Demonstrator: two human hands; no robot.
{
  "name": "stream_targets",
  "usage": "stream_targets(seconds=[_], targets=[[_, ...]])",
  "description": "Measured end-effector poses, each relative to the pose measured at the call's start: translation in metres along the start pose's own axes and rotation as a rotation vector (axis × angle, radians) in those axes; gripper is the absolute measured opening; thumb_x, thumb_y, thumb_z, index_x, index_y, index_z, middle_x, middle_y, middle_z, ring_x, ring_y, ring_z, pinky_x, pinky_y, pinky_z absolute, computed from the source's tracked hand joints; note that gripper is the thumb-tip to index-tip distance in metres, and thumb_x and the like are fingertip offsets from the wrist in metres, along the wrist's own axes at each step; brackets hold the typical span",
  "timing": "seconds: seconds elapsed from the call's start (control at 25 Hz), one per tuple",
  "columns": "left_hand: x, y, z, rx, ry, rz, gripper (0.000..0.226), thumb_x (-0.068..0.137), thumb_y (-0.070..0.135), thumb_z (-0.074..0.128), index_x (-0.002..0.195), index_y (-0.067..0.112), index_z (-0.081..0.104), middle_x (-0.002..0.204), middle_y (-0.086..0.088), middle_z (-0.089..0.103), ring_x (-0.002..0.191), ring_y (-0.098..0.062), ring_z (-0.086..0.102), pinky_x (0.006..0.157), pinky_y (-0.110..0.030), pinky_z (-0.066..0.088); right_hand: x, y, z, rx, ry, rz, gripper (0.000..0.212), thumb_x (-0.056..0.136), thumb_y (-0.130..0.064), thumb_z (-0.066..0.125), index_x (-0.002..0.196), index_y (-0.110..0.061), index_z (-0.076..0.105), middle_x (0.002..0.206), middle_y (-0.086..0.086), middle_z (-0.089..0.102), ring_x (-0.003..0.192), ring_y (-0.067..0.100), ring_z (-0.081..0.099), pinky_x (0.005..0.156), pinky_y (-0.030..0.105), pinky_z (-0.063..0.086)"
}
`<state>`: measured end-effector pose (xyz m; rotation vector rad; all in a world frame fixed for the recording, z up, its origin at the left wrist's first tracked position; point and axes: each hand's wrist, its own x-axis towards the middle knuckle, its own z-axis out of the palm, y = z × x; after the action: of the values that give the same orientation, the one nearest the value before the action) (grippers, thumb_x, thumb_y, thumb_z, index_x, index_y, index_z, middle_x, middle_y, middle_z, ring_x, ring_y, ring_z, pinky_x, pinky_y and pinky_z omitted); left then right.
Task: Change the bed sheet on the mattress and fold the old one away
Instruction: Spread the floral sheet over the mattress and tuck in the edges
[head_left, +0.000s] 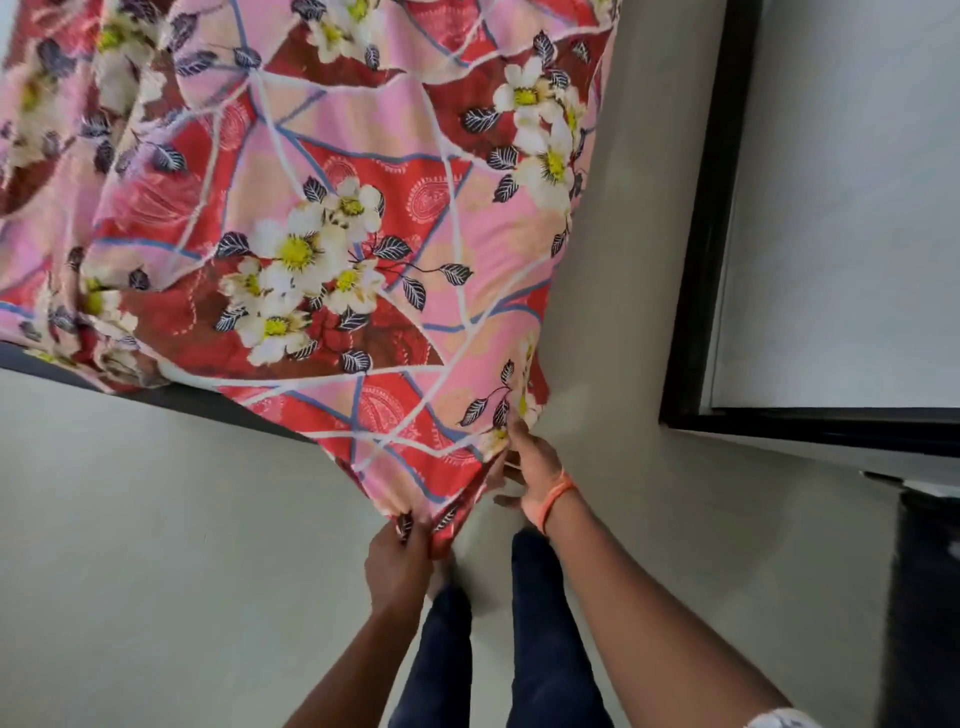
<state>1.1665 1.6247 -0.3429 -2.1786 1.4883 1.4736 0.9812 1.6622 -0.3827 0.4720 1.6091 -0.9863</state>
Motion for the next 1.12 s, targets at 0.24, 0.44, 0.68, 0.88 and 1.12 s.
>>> stream_targets(seconds=[0.24,0.44,0.68,0.88,1.12], targets=[[0.009,0.005,0.01,-0.213,-0.192,-0.454,0.021,0.081,0.016,0.07,0.097,0.005,0.06,0.083,-0.017,0.063,0.068,-0.031,0.063,0.063,-0.038,0.057,-0.007,-0.005,-0.008,-0.334,0.47,-0.201,0.027,0.095,-0.03,0.058,0.082,-0.007,0.062,0.093,0.016,0.07,0.083,0.028,0.065,0.068,0.033,0.049],[0.016,0.01,-0.034,-0.099,-0.199,-0.248,0.02,0.082,0.017,0.063,0.067,0.004,0.06,0.061,-0.011,0.058,0.063,-0.032,0.064,0.06,-0.036,0.053,-0.037,-0.025,0.024,-0.276,0.775,-0.013,0.039,0.097,-0.023,0.052,0.127,0.002,0.045,0.127,0.024,0.054,0.116,0.042,0.054,0.092,0.048,0.044],[0.013,0.037,-0.134,-0.176,-0.155,-0.072,0.019,0.091,0.012,0.05,0.071,0.012,0.051,0.069,-0.008,0.049,0.062,-0.025,0.063,0.056,-0.028,0.044,-0.104,-0.029,0.118,-0.849,0.632,-0.393,0.042,0.088,-0.021,0.06,0.126,-0.01,0.047,0.132,0.016,0.047,0.118,0.038,0.05,0.093,0.05,0.042],[0.004,0.062,-0.264,-0.316,-0.002,-0.013,0.015,0.092,0.012,0.048,0.079,0.009,0.056,0.073,-0.006,0.055,0.063,-0.023,0.063,0.059,-0.03,0.048,-0.184,-0.05,0.227,-0.682,0.386,-0.372,0.022,0.087,-0.023,0.058,0.106,-0.014,0.056,0.114,0.01,0.063,0.104,0.033,0.06,0.09,0.042,0.049],[0.04,0.088,-0.367,-0.431,0.123,-0.008,0.016,0.093,0.013,0.05,0.078,0.01,0.057,0.078,-0.008,0.059,0.072,-0.025,0.063,0.066,-0.035,0.054,-0.216,-0.088,0.357,-0.785,0.178,-0.502,0.007,0.085,-0.02,0.056,0.092,-0.02,0.058,0.097,0.004,0.065,0.091,0.029,0.061,0.083,0.038,0.052]])
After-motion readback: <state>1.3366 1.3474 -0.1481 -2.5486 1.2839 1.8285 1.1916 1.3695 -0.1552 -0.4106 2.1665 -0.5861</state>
